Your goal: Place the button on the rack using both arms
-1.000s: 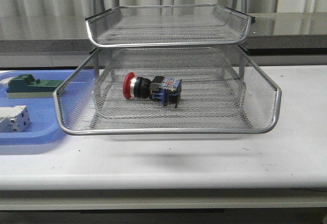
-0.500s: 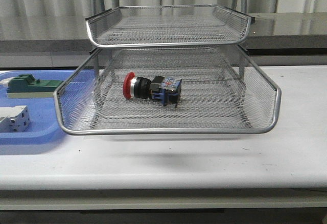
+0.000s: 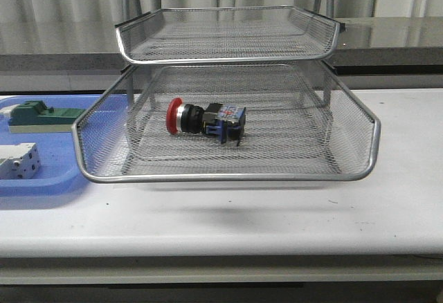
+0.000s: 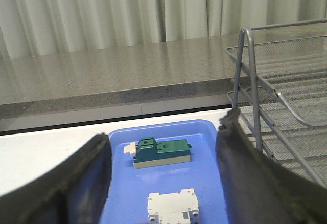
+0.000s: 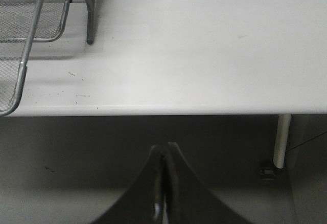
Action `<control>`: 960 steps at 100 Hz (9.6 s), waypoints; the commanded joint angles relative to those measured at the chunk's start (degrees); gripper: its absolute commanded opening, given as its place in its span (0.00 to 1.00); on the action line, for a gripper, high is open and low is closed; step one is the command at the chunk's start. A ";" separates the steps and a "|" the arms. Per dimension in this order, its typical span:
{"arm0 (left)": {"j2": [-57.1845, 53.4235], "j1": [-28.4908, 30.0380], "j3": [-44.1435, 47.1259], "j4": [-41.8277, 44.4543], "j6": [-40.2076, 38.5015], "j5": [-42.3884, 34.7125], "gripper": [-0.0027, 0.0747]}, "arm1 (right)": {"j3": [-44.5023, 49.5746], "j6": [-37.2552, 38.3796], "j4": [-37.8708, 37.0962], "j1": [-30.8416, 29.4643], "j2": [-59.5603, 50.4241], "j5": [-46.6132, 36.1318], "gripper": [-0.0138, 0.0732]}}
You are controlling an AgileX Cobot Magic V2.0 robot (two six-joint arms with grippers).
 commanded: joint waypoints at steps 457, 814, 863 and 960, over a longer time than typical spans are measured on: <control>0.29 0.18 -1.56 -0.83 -0.57 -4.96 0.01 | -10.87 -15.08 30.91 22.99 59.52 -54.80 0.09; 0.29 0.18 -1.56 -0.83 -0.57 -4.96 0.01 | 37.24 -13.26 3.09 -2.42 -30.69 -46.04 0.09; 0.29 0.18 -1.56 -0.83 -0.57 -4.96 0.01 | 39.49 -10.87 2.50 -2.42 -30.69 -49.10 0.09; 0.29 0.18 -1.56 -0.83 -0.57 -4.96 0.01 | 39.49 -10.87 2.50 -2.42 -30.69 -49.10 0.09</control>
